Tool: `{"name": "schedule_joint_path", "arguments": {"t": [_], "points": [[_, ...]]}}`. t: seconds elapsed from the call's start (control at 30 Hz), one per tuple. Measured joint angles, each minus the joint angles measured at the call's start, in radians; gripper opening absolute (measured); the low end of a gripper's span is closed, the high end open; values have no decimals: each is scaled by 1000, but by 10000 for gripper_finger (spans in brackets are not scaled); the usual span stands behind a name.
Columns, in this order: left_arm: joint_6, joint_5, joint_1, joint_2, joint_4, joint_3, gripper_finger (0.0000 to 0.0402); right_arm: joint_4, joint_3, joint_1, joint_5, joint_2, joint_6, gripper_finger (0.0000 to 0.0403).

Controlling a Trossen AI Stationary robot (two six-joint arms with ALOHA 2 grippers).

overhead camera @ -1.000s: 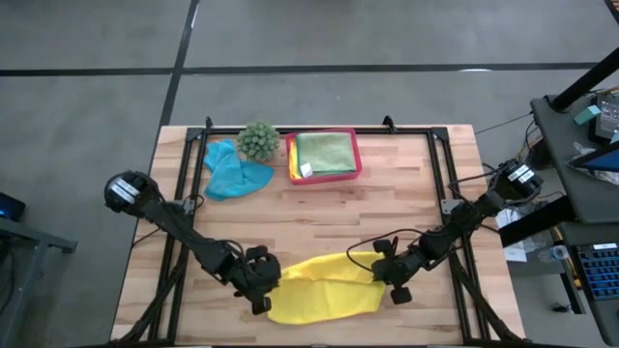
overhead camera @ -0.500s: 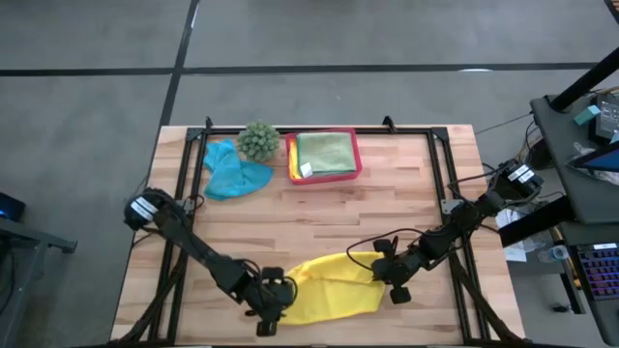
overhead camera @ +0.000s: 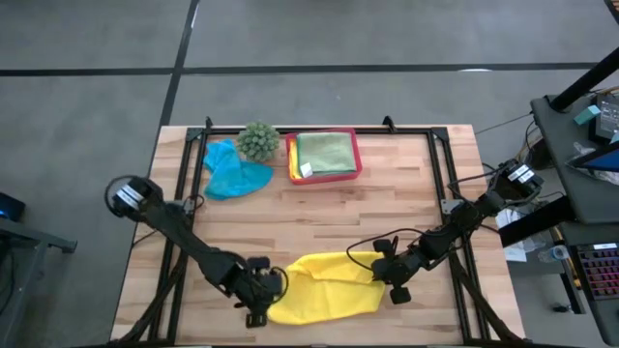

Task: Fold microfiber towels
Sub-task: Fold the yellow microfiber towel

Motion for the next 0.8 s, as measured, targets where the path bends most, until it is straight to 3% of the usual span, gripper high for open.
{"name": "schedule_joint_path", "arguments": {"t": [0.17, 0.27, 0.37, 0.47, 0.6, 0.67, 0.8], "points": [[18, -365, 9, -75, -46, -49, 89, 0, -2, 0, 4, 0, -1, 9], [24, -477, 32, -79, -36, -95, 79, 1, -2, 0, 5, 0, -1, 9], [25, -475, 64, -67, 49, -153, 63, 1, -3, 0, 5, 0, -1, 9], [104, -404, 77, -48, 256, -197, 43, 0, -4, 0, 6, 0, -2, 9], [273, -111, 75, -38, 555, -196, 16, 0, -7, 0, 6, 0, 2, 9], [265, -62, 74, -36, 492, -181, 5, 1, -8, 0, 6, 0, 2, 9], [177, -66, 77, -59, 311, -165, 3, 1, -9, 0, 6, 0, 2, 9]]}}
